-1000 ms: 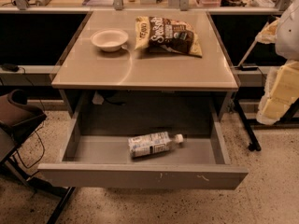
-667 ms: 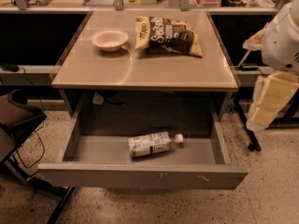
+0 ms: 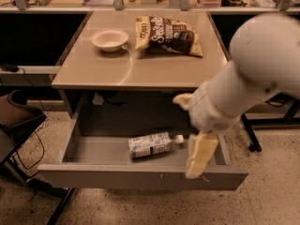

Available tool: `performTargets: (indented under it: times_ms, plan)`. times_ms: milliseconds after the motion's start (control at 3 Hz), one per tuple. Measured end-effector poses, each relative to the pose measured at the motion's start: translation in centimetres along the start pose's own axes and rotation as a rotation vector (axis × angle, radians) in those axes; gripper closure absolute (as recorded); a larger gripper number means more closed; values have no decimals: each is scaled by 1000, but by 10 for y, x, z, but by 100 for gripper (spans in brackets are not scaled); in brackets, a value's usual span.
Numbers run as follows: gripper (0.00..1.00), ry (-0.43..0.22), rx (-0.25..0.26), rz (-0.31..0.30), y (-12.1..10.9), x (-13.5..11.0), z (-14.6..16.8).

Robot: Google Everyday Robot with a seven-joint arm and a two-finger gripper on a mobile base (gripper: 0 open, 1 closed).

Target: Pick blue plastic bottle from top drawer and place on counter

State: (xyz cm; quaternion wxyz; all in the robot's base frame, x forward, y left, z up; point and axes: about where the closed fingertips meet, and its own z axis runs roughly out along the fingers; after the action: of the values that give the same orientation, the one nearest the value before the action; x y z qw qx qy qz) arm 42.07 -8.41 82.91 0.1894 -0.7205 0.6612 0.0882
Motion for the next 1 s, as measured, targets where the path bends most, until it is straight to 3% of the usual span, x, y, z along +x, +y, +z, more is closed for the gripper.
performTargets:
  times_ms: [333, 667, 1000]
  plan:
    - [0, -107, -106, -65, 17, -31, 109]
    - [0, -182, -80, -52, 11, -46, 164]
    - [0, -204, -2, -43, -9, -52, 167]
